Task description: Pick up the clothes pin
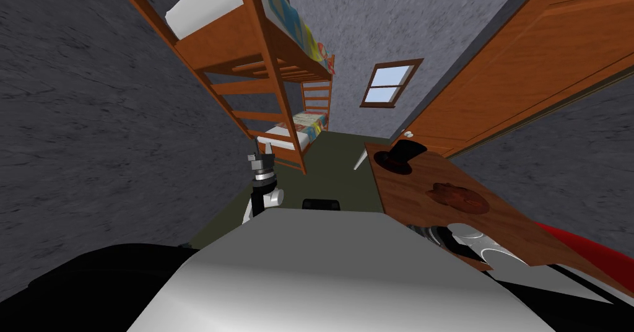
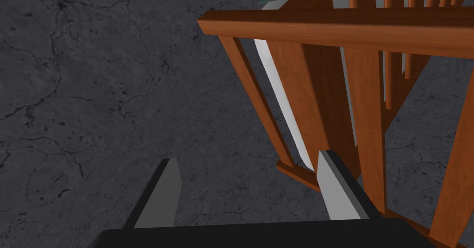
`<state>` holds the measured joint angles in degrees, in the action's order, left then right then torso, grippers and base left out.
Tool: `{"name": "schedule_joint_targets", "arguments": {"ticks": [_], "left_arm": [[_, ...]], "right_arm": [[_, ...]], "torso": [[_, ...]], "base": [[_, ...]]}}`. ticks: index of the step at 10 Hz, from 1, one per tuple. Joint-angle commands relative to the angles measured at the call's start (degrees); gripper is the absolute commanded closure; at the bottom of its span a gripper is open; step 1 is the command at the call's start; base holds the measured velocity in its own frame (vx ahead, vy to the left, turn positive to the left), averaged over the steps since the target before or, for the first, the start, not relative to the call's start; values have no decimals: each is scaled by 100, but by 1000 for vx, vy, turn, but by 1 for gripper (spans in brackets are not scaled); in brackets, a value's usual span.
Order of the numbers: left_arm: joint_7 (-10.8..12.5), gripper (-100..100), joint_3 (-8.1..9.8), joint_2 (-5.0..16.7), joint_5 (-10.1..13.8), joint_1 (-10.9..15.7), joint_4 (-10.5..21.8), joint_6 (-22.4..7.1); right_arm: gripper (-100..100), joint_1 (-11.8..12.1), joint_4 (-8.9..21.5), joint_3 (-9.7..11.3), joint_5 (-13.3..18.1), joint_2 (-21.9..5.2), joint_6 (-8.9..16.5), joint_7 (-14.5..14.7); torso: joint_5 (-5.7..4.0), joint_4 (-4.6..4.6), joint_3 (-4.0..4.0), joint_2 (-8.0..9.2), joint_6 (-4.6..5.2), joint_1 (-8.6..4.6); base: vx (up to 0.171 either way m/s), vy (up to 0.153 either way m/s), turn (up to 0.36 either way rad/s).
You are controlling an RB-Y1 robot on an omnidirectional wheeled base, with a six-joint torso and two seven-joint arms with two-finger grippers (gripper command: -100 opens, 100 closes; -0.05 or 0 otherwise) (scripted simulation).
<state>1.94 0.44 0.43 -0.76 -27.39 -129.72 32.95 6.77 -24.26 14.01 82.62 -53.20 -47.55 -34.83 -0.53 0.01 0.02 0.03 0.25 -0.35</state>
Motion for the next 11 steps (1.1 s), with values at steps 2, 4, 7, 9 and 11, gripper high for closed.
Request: {"name": "schedule_joint_targets", "arguments": {"ticks": [2, 4, 7, 9, 11], "left_arm": [[0, 0, 0, 0, 0, 0, 0, 0], [0, 0, 1, 1, 0, -2, 0, 0], [0, 0, 1, 1, 0, -2, 0, 0], [0, 0, 0, 0, 0, -1, 0, 0], [0, 0, 1, 0, 0, -2, 0, 0]], "right_arm": [[100, 286, -286, 55, -194, -89, 265, 190], [100, 423, -245, 55, -194, -89, 265, 190], [100, 893, -853, 114, -385, -188, 534, 336], [100, 893, -907, 114, -385, -188, 534, 336], [100, 1264, -1240, 173, -576, -286, 803, 482]], "torso": [[0, 0, 0, 0, 0, 0], [0, -11, -28, -50, 1, -23], [3, -9, -18, -31, 9, -16], [2, -6, -17, -28, -6, -3], [7, -9, -17, -27, 9, -6]], "base": [[63, -23, -107], [125, -53, -58], [77, -35, -104], [46, -9, 8], [116, -44, -162]]}}
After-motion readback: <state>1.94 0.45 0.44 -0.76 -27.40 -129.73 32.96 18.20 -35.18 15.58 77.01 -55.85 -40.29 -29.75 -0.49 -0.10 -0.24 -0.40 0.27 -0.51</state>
